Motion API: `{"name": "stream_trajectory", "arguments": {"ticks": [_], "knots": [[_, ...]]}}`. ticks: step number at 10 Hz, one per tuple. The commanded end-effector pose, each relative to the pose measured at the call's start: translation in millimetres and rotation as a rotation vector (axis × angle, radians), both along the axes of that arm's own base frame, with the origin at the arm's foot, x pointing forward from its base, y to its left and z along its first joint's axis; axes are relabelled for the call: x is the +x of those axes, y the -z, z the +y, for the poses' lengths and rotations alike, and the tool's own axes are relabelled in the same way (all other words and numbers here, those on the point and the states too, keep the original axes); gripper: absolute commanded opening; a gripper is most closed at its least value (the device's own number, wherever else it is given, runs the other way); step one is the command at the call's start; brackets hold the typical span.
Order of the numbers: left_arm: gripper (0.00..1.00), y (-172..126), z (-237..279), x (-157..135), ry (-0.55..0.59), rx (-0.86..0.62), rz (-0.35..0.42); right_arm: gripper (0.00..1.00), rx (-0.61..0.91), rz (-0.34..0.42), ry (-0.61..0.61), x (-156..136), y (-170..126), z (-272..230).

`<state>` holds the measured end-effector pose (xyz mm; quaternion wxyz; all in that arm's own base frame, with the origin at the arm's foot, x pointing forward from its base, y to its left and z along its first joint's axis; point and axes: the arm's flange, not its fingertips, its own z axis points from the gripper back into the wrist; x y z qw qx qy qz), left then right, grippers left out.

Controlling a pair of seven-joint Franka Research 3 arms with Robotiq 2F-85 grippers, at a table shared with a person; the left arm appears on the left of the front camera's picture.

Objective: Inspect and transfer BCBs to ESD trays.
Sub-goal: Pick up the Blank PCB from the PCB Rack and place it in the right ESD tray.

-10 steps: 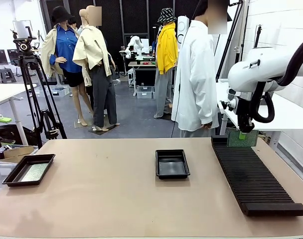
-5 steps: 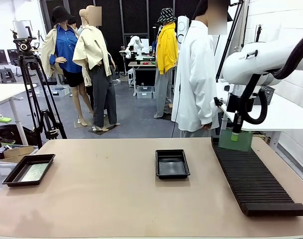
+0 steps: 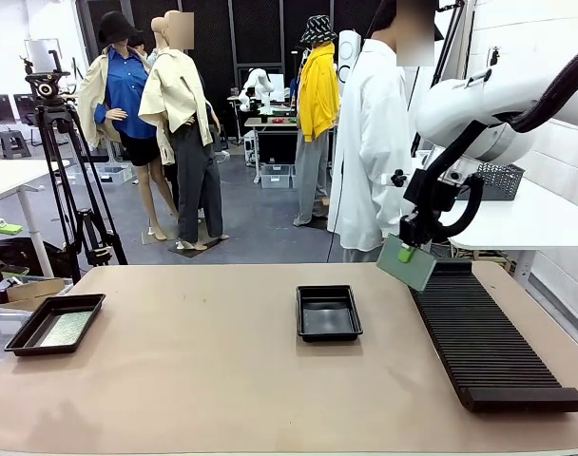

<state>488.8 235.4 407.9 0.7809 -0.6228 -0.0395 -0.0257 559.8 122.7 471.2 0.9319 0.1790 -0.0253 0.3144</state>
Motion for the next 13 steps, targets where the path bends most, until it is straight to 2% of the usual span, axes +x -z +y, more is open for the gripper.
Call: {"name": "stream_trajectory", "arguments": {"ticks": [1, 3, 5, 8, 10, 13], "knots": [[1.00, -1, 1, -1, 0.000, -0.002, -0.002, 0.00, 0.033, 0.048, 0.104, -15, 7, 19], [1.00, -1, 1, -1, 0.000, -0.002, -0.002, 0.00, 0.029, 0.129, 0.249, -20, 14, 39], [1.00, -1, 1, -1, 0.000, -0.002, -0.002, 0.00, 0.097, 0.168, 0.339, -23, 20, 49], [1.00, -1, 1, -1, 0.000, -0.002, -0.002, 0.00, 0.201, 0.122, 0.445, -35, 32, 59], [1.00, -1, 1, -1, 0.000, -0.002, -0.002, 0.00, 0.221, 0.146, 0.504, -32, 43, 67], [1.00, -1, 1, -1, 0.000, -0.002, -0.002, 0.00, 0.260, 0.126, 0.541, -27, 55, 88]]}}
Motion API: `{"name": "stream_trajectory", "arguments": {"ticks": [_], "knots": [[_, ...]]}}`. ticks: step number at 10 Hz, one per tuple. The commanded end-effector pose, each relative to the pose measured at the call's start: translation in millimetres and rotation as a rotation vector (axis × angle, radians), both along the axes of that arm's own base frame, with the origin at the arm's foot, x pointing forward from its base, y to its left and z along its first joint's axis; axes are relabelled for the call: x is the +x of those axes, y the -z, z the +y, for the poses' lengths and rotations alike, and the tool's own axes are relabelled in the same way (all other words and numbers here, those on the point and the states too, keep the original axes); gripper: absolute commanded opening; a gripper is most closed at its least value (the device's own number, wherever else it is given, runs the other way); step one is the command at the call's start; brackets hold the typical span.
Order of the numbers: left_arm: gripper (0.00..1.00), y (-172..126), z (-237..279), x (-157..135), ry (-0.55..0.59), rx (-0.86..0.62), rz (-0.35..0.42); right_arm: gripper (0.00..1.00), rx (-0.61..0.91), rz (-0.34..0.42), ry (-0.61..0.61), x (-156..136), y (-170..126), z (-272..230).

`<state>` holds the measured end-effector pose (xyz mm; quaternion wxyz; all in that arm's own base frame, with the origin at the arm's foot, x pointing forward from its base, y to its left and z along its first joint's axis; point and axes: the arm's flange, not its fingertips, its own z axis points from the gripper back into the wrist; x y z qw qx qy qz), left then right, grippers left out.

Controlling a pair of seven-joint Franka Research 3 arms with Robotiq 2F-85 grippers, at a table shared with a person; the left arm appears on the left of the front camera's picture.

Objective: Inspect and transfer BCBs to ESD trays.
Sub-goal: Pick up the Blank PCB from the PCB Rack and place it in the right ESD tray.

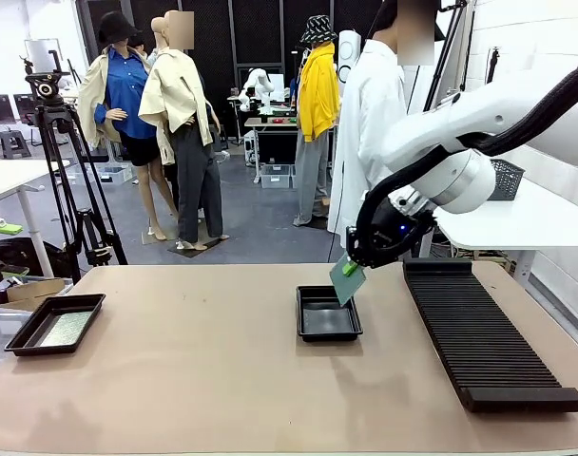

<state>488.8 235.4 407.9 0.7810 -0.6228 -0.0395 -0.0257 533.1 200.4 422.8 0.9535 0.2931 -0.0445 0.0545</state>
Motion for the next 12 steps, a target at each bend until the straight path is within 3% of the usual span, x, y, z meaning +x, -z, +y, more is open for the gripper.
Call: {"name": "stream_trajectory", "arguments": {"ticks": [1, 5, 12], "knots": [[1.00, -1, 1, -1, 0.000, -0.002, -0.002, 0.00, 0.023, -0.006, 0.040, 4, 9, 17], [1.00, -1, 1, -1, 0.000, -0.002, -0.002, 0.00, 0.053, 0.029, 0.011, 32, 36, 28], [1.00, -1, 1, -1, 0.000, -0.002, -0.002, 0.00, 0.088, 0.032, 0.011, 47, 77, 39]]}}
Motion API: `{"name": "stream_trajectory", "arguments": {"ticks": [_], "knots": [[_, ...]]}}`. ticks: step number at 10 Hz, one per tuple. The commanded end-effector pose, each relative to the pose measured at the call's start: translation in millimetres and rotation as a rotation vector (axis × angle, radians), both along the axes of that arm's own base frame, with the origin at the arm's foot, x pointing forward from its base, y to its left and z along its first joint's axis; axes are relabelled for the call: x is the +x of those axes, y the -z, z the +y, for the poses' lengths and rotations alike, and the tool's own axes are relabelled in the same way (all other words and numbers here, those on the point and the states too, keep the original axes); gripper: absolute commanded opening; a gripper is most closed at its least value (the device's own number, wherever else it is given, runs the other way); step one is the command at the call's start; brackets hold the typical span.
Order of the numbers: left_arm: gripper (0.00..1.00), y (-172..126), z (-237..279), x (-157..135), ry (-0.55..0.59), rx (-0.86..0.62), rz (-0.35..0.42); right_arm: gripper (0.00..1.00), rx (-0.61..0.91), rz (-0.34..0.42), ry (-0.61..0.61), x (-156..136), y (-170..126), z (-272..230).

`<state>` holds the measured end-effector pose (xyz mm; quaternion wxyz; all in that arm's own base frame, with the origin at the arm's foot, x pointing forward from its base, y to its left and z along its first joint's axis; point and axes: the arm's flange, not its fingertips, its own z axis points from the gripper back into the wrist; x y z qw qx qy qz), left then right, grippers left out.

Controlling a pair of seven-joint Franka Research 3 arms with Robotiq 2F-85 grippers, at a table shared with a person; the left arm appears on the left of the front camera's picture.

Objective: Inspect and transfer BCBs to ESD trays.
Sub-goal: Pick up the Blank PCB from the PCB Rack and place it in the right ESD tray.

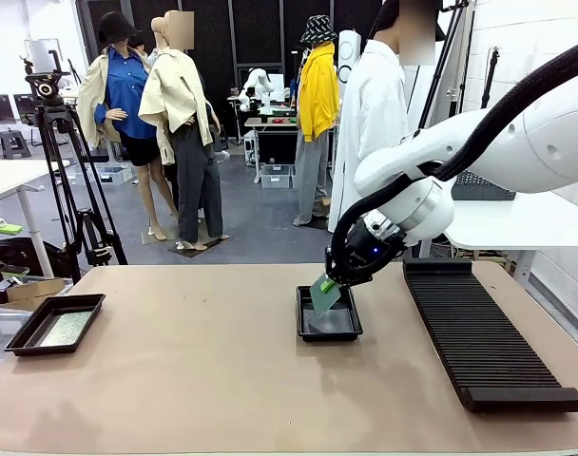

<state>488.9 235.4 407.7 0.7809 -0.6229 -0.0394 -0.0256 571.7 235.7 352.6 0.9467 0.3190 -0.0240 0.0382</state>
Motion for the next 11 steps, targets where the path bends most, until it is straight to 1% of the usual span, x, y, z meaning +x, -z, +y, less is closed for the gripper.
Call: {"name": "stream_trajectory", "arguments": {"ticks": [1, 5, 10, 11], "knots": [[1.00, -1, 1, -1, 0.000, -0.001, -0.002, 0.00, 0.033, -0.014, -0.001, 11, 12, 4], [1.00, -1, 1, -1, 0.000, -0.001, -0.002, 0.00, 0.045, -0.013, 0.003, 19, 27, 2], [1.00, -1, 1, -1, 0.000, -0.001, -0.002, 0.00, 0.056, -0.022, -0.009, 20, 29, 2], [1.00, -1, 1, -1, 0.000, -0.001, -0.002, 0.00, 0.009, 0.007, -0.004, 17, 26, 2]]}}
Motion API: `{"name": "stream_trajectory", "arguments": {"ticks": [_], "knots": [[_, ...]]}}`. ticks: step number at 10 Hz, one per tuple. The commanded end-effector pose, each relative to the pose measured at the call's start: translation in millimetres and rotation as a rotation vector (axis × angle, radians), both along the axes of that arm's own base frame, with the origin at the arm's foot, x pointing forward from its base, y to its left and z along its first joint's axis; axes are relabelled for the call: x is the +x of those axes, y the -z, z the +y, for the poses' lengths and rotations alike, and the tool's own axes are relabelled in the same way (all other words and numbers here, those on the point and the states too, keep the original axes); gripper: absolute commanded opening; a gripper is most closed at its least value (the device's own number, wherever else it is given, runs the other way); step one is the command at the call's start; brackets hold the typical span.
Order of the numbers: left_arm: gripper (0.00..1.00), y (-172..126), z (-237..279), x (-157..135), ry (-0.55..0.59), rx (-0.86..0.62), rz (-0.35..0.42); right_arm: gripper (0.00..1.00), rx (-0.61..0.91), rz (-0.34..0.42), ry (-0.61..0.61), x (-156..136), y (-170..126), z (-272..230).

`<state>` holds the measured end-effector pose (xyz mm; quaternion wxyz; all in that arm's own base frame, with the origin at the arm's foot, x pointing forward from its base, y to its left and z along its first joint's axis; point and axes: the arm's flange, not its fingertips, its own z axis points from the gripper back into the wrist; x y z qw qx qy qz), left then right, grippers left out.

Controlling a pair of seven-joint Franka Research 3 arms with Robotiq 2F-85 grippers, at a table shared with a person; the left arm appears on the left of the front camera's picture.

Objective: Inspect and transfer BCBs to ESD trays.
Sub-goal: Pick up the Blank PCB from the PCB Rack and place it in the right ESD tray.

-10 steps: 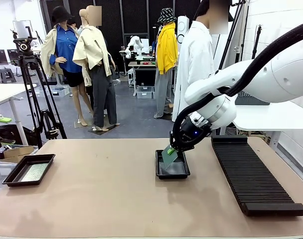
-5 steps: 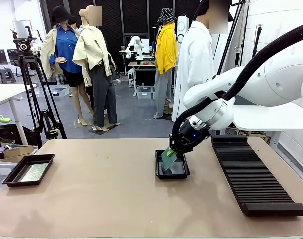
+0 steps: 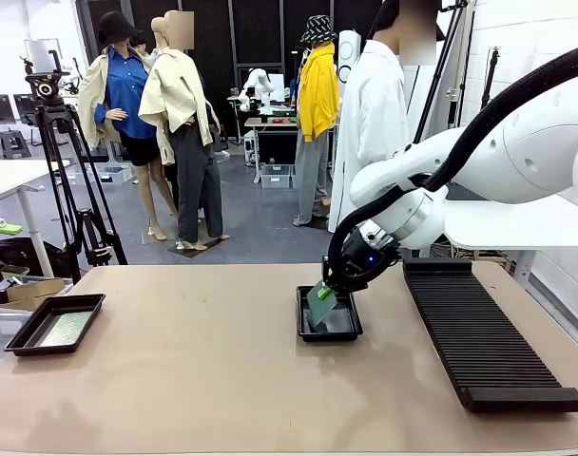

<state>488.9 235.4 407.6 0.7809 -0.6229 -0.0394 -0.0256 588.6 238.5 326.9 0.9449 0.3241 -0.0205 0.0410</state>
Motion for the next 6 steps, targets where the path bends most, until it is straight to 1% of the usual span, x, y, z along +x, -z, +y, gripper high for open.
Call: {"name": "stream_trajectory", "arguments": {"ticks": [1, 6], "knots": [[1.00, -1.5, 0.8, -0.6, 0.000, -0.001, -0.002, 0.00, -0.001, 0.002, 0.004, 0.1, 0.5, -0.6], [1.00, -1.5, 0.8, -0.6, 0.000, -0.001, -0.002, 0.00, -0.001, 0.002, 0.004, 0.1, 0.5, -0.6]]}}
